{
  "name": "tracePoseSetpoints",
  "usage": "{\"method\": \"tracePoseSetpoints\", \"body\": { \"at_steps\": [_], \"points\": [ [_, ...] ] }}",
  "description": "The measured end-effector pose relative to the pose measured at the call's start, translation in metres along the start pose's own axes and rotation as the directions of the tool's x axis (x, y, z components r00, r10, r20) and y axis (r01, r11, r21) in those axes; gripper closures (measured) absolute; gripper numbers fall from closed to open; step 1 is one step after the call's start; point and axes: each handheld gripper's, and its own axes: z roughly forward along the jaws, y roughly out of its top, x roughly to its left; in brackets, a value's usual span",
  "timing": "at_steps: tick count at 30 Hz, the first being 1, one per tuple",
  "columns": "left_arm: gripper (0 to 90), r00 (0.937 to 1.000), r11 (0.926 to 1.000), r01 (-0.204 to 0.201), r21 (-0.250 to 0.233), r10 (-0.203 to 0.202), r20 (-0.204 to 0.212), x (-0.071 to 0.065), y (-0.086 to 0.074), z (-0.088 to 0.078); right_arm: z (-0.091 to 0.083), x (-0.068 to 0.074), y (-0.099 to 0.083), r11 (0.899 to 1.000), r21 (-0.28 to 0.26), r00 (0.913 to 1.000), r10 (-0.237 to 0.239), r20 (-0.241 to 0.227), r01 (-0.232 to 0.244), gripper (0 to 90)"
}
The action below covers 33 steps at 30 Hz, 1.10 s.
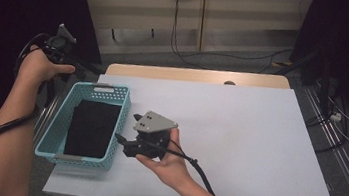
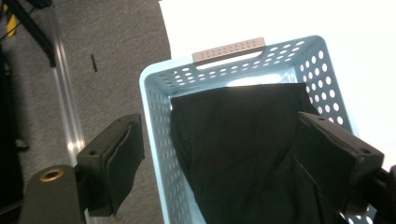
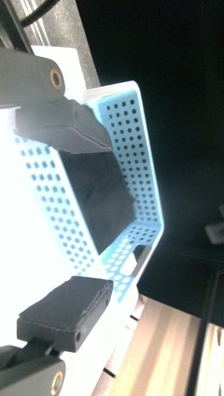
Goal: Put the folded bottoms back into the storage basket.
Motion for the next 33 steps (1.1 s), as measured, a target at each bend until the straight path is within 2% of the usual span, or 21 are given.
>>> {"method": "tracePoseSetpoints", "body": {
  "at_steps": [1,2,5,6,9,10,13,19,21,24,27,30,32,33],
  "points": [
    [16.2,1.0,1.0,0.0,0.0,0.0,0.0,0.0,0.0,0.0,0.0,0.0,0.0,1.0,0.0,1.0,0.0,0.0,0.0,26.8],
    [15.7,0.9998,0.9998,-0.018,-0.01,0.018,-0.001,0.0,-0.004,0.003,-0.004,-0.009,-0.006,1.0,0.01,0.9999,0.014,-0.001,-0.014,26.3],
    [15.5,0.9995,0.9995,-0.023,-0.019,0.024,0.02,-0.004,-0.009,0.009,-0.01,-0.019,-0.014,1.0,0.018,0.9998,0.02,-0.004,-0.02,25.3],
    [15.5,0.9991,0.999,-0.037,-0.024,0.038,0.02,-0.005,-0.011,0.012,-0.012,-0.022,-0.016,0.999,0.021,0.9997,0.026,-0.004,-0.026,25.1],
    [14.5,0.9979,0.998,-0.056,-0.029,0.057,0.032,-0.008,-0.015,0.02,-0.019,-0.033,-0.024,0.998,0.036,0.9989,0.046,0.01,-0.046,25.0],
    [14.5,0.998,0.9983,-0.049,-0.033,0.05,0.037,-0.011,-0.017,0.023,-0.022,-0.036,-0.026,0.998,0.04,0.9989,0.045,0.015,-0.046,24.8],
    [14.5,0.9958,0.996,-0.079,-0.042,0.081,0.042,-0.015,-0.019,0.029,-0.031,-0.045,-0.034,0.998,0.054,0.9984,0.04,0.039,-0.042,24.4],
    [14.4,0.9926,0.9952,-0.081,-0.054,0.086,0.086,-0.024,-0.023,0.043,-0.046,-0.061,-0.048,0.995,0.079,0.9969,0.055,0.056,-0.06,24.4],
    [14.4,0.9923,0.9947,-0.089,-0.052,0.093,0.082,-0.026,-0.025,0.047,-0.05,-0.065,-0.052,0.994,0.094,0.9976,0.046,0.052,-0.051,24.4],
    [14.3,0.9907,0.9927,-0.104,-0.061,0.109,0.082,-0.028,-0.027,0.052,-0.057,-0.071,-0.062,0.99,0.137,0.9983,0.028,0.051,-0.035,23.3],
    [14.2,0.9894,0.9915,-0.111,-0.069,0.116,0.087,-0.031,-0.03,0.058,-0.066,-0.08,-0.075,0.977,0.208,0.9977,0.031,0.06,-0.043,22.9],
    [14.5,0.9879,0.9902,-0.115,-0.08,0.122,0.096,-0.035,-0.035,0.066,-0.074,-0.085,-0.085,0.969,0.246,0.9976,0.024,0.065,-0.039,22.8],
    [19.4,0.9863,0.9882,-0.129,-0.082,0.136,0.093,-0.035,-0.038,0.069,-0.077,-0.086,-0.089,0.967,0.255,0.9972,0.011,0.074,-0.03,22.7],
    [24.1,0.9863,0.9878,-0.13,-0.086,0.137,0.091,-0.036,-0.04,0.072,-0.084,-0.088,-0.096,0.965,0.257,0.9962,0.022,0.084,-0.043,22.7]
  ]
}}
